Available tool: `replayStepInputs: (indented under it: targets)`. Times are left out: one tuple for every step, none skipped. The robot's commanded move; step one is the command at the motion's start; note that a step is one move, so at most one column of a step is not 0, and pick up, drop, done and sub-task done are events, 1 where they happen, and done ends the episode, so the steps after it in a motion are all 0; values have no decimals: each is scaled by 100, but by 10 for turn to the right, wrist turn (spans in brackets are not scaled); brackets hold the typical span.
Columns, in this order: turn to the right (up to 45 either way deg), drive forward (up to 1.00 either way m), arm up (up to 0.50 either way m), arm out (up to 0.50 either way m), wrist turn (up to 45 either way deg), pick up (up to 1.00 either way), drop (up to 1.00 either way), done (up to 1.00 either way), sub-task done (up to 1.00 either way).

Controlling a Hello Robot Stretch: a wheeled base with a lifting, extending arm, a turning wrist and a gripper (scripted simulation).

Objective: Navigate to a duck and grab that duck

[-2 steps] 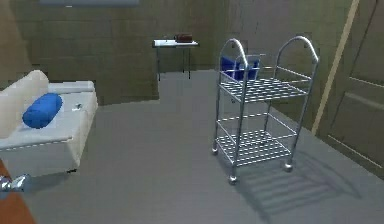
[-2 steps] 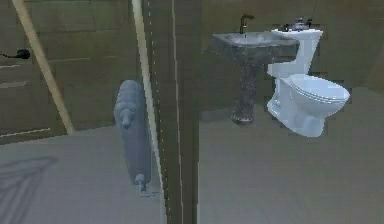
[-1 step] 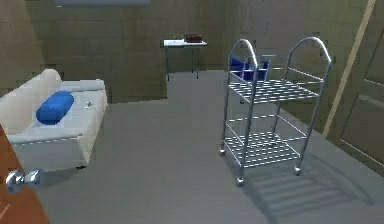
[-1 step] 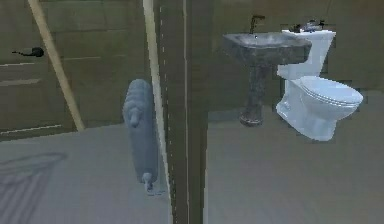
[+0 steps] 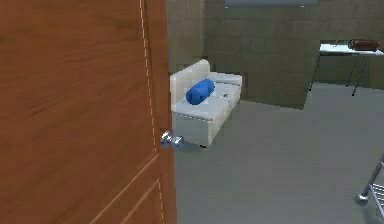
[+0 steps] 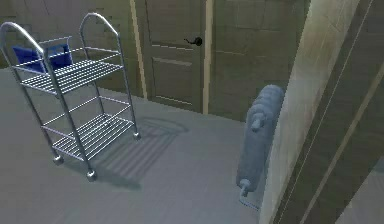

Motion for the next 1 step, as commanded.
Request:
replayStepInputs:
  targets:
    - [0,5,0,0,0,0,0,0,0]
